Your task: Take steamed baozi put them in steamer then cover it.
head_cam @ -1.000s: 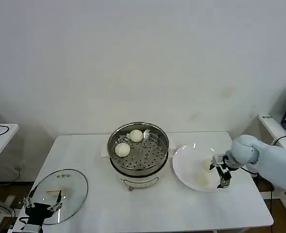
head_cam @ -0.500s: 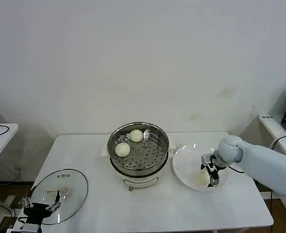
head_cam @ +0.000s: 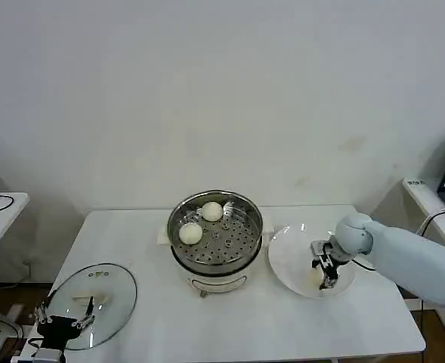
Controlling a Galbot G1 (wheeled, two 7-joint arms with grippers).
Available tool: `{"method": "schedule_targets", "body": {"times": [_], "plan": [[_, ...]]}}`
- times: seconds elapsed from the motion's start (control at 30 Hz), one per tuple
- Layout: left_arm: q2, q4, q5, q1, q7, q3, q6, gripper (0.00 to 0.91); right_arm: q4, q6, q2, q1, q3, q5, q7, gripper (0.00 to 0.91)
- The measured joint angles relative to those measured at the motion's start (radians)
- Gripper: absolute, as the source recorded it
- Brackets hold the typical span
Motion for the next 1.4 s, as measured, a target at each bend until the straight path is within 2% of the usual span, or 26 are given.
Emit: {"method": "schedule_targets", "body": {"times": [0.4, 0.77, 1.13, 1.4], "plan": [[-0.004, -0.006, 0.000, 0.003, 0.000, 0.000, 0.000, 0.907, 0.034, -0.004, -0.038, 0.036, 0.013, 0.013, 0.004, 0.574], [0.011, -0.005, -0.009, -0.011, 0.001, 0.001, 0.001, 0.907, 0.043, 0.013, -0.063, 0.238, -0.069, 0.045, 0.003, 0.574], [0.013, -0.012, -0.011, -0.016, 0.001, 0.004, 0.003, 0.907, 0.043, 0.009, 0.057, 0.512, -0.188, 0.131, 0.012, 0.574], [0.003, -0.015, -0.009, -0.008, 0.002, -0.007, 0.005, 0.907, 0.061, 0.020, 0.188, 0.593, -0.231, 0.187, 0.015, 0.574]]}}
